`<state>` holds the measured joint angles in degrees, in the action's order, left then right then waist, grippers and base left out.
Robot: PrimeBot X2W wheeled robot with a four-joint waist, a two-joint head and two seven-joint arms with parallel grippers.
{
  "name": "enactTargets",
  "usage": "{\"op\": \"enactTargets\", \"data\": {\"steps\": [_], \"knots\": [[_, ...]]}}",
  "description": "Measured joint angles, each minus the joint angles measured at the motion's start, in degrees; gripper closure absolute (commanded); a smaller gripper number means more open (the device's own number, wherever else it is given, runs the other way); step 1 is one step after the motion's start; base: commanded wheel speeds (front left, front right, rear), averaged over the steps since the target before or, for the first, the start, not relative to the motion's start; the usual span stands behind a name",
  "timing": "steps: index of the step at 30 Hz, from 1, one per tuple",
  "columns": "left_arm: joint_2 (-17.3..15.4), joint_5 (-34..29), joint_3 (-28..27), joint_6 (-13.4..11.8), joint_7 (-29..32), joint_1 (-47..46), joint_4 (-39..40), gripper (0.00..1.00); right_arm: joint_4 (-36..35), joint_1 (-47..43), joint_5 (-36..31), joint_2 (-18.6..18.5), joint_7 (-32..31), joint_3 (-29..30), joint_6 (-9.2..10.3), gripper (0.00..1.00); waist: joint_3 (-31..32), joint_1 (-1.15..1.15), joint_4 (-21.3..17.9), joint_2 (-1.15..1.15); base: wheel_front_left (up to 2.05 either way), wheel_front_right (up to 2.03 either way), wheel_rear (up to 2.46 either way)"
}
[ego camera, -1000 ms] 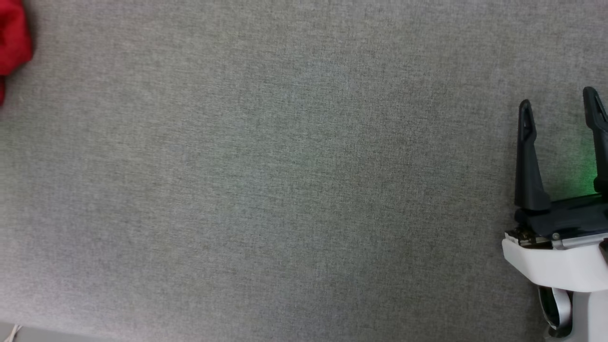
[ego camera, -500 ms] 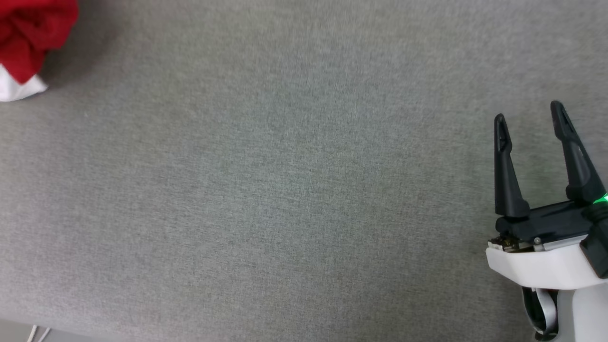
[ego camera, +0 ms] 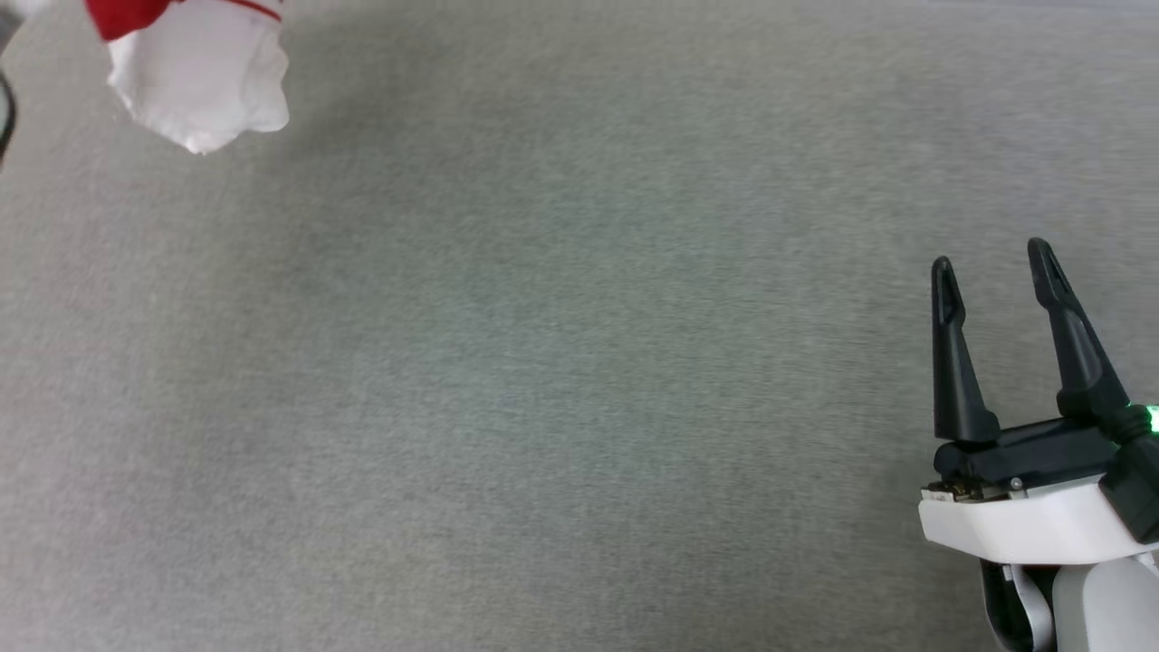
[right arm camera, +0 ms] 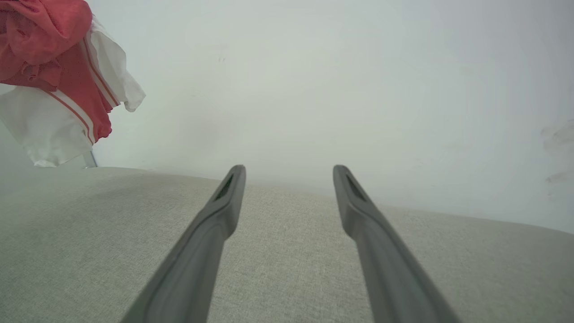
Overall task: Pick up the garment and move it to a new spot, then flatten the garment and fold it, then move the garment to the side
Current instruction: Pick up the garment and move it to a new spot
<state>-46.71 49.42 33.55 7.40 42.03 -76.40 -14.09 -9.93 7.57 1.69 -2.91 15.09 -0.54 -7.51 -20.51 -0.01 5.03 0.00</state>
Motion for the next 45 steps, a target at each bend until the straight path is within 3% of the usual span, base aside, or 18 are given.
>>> {"op": "enactTargets", "data": {"steps": [13,26,38,45], "knots": [[5.7,0.2,7.5,0.0,0.4,-1.8,9.5,1.00,1.6,-1.9,2.7,0.0,0.0,-0.2,0.00,0.00,4.4,0.00,-8.2,0.00,0.00,0.00,0.00],[11.4,1.3,18.6,0.0,-4.0,6.6,12.4,1.00,3.4,-3.0,3.3,0.0,0.0,0.1,0.00,0.00,6.1,0.00,-15.1,0.00,0.00,0.00,0.00],[17.9,4.4,32.4,0.0,-13.2,25.4,8.0,1.00,4.8,-3.2,3.2,0.0,0.0,1.5,0.00,0.00,5.8,0.01,-15.9,0.00,0.00,0.00,0.00],[20.7,3.2,37.5,0.0,-15.6,34.3,3.1,1.00,5.4,-3.5,2.8,0.0,0.0,1.8,0.00,0.00,6.2,0.00,-14.9,0.00,0.00,0.00,0.00]]}}
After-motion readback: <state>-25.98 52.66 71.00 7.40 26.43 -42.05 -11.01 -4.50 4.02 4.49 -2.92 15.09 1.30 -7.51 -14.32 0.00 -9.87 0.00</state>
